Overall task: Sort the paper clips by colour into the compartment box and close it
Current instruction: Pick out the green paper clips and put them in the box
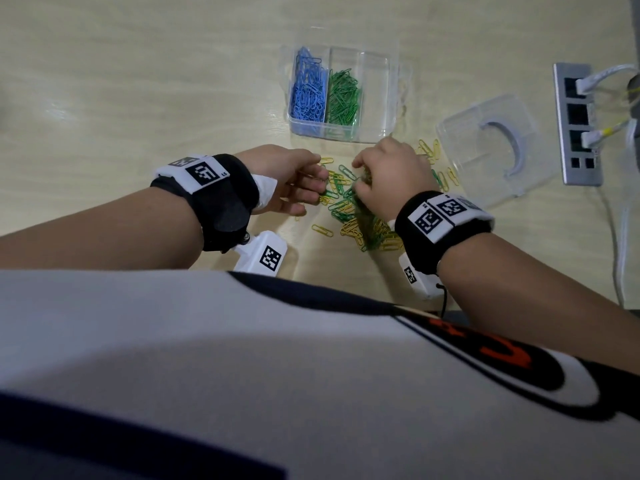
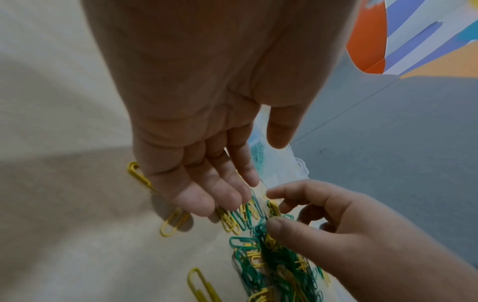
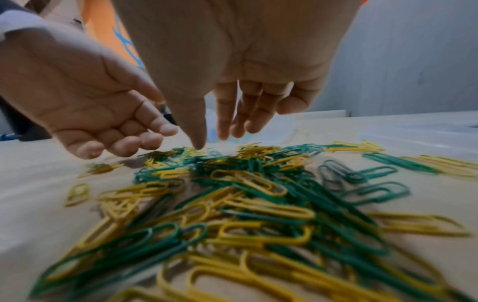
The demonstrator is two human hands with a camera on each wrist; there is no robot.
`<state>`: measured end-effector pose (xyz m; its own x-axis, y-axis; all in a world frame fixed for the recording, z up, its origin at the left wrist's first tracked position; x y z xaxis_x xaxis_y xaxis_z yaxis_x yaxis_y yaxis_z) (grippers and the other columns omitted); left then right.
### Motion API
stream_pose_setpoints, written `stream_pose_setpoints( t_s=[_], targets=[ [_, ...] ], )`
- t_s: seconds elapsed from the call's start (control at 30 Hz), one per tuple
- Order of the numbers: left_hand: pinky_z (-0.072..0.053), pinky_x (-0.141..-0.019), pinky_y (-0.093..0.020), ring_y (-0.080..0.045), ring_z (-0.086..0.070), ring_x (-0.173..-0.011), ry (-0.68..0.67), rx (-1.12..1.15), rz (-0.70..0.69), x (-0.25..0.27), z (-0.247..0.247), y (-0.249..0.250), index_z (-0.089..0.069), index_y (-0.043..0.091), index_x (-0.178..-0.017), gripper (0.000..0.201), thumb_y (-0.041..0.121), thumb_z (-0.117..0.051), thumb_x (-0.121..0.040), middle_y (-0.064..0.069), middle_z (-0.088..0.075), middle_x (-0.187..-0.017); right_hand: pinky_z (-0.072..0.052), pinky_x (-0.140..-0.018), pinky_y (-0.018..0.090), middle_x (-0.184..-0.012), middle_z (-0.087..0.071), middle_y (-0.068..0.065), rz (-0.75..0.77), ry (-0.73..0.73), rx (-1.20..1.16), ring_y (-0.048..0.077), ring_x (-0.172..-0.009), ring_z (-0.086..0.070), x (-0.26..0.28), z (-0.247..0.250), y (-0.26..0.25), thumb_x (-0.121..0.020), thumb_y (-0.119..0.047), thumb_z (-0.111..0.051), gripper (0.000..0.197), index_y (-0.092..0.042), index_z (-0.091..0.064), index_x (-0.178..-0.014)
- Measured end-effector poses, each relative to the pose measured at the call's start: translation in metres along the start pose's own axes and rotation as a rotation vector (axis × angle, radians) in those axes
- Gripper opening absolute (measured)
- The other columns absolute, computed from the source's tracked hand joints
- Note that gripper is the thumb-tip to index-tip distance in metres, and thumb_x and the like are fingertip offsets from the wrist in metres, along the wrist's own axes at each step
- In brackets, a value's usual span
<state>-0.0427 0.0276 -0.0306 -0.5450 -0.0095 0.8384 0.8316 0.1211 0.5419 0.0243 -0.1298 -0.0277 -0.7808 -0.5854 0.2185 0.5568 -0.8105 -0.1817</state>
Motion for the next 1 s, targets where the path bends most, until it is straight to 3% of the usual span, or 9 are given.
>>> stream_pose_setpoints(
  t_s=[0.13,0.3,0.5,0.6,0.7,0.8,0.9,1.0],
  targets=[
    [-0.045,-0.072,-0.03,-0.015,-0.057,-0.073,-0.001,0.001,0.004,0.0,0.001,-0.003,-0.063,0.017,-0.084,0.03,0.036,-0.043,-0.097,0.0,-0.061,-0.081,-0.038,-0.096,0.043,-0.118,-0.055,0.003,0.047,-0.048,0.099,0.026,-0.115,-0.048,-0.006,-0.009,-0.008,-0.087,-0.044,-0.06,0.04,-0.022,-0.058,-0.12],
    [-0.046,-0.072,-0.03,-0.015,-0.057,-0.073,0.014,0.003,0.002,0.0,0.006,-0.004,-0.063,0.017,-0.085,0.03,0.035,-0.043,-0.097,0.0,-0.062,-0.08,-0.037,-0.094,0.042,-0.109,-0.059,0.003,0.065,-0.038,0.16,0.026,-0.107,-0.053,-0.011,-0.01,-0.005,-0.092,-0.039,-0.052,0.025,-0.021,-0.062,-0.107],
    [-0.045,-0.072,-0.03,-0.014,-0.057,-0.071,0.022,0.017,0.005,-0.001,0.006,-0.001,-0.062,0.016,-0.084,0.03,0.035,-0.042,-0.097,0.0,-0.062,-0.079,-0.037,-0.093,0.043,-0.107,-0.059,0.005,0.058,-0.097,0.201,0.028,-0.102,-0.055,-0.012,-0.011,-0.004,-0.095,-0.035,-0.045,0.028,-0.016,-0.06,-0.109],
    [-0.047,-0.074,-0.03,-0.016,-0.059,-0.073,0.014,0.053,0.01,-0.001,0.002,0.001,-0.061,0.013,-0.085,0.035,0.037,-0.039,-0.099,-0.004,-0.061,-0.081,-0.038,-0.092,0.041,-0.099,-0.057,0.0,0.046,-0.089,0.036,0.023,-0.095,-0.056,-0.012,-0.002,-0.006,-0.092,-0.033,-0.047,0.017,-0.021,-0.059,-0.097],
    [-0.05,-0.083,-0.035,-0.021,-0.063,-0.079,-0.019,0.118,0.024,-0.002,-0.005,0.004,-0.06,0.008,-0.089,0.046,0.044,-0.034,-0.099,-0.009,-0.063,-0.084,-0.045,-0.08,0.033,-0.085,-0.055,-0.007,0.104,-0.057,-0.278,0.014,-0.082,-0.054,-0.009,0.009,-0.019,-0.086,-0.031,-0.057,0.006,-0.028,-0.057,-0.082],
    [-0.053,-0.075,-0.034,-0.021,-0.064,-0.073,-0.018,0.144,0.036,-0.003,-0.01,0.006,-0.059,0.005,-0.09,0.05,0.046,-0.032,-0.1,-0.013,-0.062,-0.081,-0.043,-0.074,0.028,-0.084,-0.061,-0.006,0.114,-0.003,-0.369,0.014,-0.081,-0.055,-0.008,0.012,-0.028,-0.088,-0.03,-0.058,0.011,-0.022,-0.065,-0.086],
    [-0.052,-0.07,-0.031,-0.018,-0.06,-0.065,-0.033,0.128,0.057,-0.002,-0.008,0.005,-0.06,0.005,-0.083,0.052,0.045,-0.033,-0.1,-0.01,-0.061,-0.075,-0.043,-0.078,0.03,-0.097,-0.063,0.002,0.029,0.024,-0.221,0.019,-0.087,-0.056,-0.013,0.009,-0.015,-0.094,-0.026,-0.049,0.019,-0.019,-0.066,-0.097],
    [-0.051,-0.069,-0.029,-0.016,-0.058,-0.061,-0.028,0.114,0.068,-0.001,-0.004,0.003,-0.061,0.005,-0.081,0.051,0.044,-0.033,-0.1,-0.008,-0.06,-0.072,-0.044,-0.083,0.037,-0.108,-0.06,0.005,0.008,-0.044,0.035,0.027,-0.097,-0.058,-0.014,-0.002,-0.002,-0.093,-0.03,-0.05,0.021,-0.02,-0.064,-0.105]
  ],
)
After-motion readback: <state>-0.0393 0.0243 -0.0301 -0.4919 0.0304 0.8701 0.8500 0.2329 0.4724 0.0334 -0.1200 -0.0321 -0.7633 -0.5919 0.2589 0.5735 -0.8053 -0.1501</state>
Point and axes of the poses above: each hand's wrist, its own x-axis away from the middle knuckle, its own z-axis out of the back of the hand, y = z × x, the point moved 2 cm from there along -x, towards the middle knuckle
